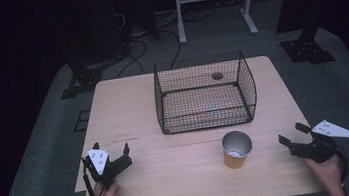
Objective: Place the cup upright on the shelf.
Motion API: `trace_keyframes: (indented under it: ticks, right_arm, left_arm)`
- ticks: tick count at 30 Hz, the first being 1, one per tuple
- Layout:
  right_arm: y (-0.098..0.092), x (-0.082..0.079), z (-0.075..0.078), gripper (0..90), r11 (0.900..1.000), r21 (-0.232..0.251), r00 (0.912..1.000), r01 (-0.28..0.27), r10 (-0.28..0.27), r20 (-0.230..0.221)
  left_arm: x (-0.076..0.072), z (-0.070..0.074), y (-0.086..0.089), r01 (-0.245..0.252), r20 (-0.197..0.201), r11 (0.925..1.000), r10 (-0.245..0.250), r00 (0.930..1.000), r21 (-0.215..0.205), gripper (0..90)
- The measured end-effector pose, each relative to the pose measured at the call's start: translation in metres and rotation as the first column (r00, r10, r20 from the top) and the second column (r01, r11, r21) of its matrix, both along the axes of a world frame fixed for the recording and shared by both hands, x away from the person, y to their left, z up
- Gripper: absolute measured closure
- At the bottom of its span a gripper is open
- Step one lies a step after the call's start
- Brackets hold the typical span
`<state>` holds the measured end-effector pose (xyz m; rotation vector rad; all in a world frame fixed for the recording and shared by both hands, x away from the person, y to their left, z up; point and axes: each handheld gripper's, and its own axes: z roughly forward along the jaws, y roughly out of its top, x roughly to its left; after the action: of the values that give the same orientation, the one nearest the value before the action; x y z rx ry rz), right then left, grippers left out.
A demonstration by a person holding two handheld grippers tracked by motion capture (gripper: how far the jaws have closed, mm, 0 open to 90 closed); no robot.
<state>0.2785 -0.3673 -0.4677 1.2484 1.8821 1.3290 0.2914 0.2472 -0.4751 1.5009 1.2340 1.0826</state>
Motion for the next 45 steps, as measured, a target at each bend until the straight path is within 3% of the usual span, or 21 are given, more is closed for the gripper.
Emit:
trace_keyframes:
  ticks: [28, 35, 45]
  right_arm:
    - [0.020, -0.029, 0.018, 9.9, 0.992, -0.024, 0.9919, -0.127, 0.127, 0.000]
    - [0.034, -0.033, 0.023, 8.0, 0.981, -0.065, 0.9830, -0.183, 0.184, -0.002]
    - [0.053, -0.035, 0.029, 7.9, 0.965, -0.085, 0.9690, -0.247, 0.247, -0.009]
  left_arm:
    - [-0.001, 0.000, -0.001, 0.004, 0.005, 1.0000, -0.004, 1.0000, -0.003, 0.8]
    - [-0.001, 0.000, 0.000, 0.004, 0.005, 1.0000, -0.004, 1.0000, -0.005, 0.8]
    - [-0.001, 0.000, -0.001, 0.003, 0.005, 1.0000, -0.003, 1.0000, -0.007, 0.8]
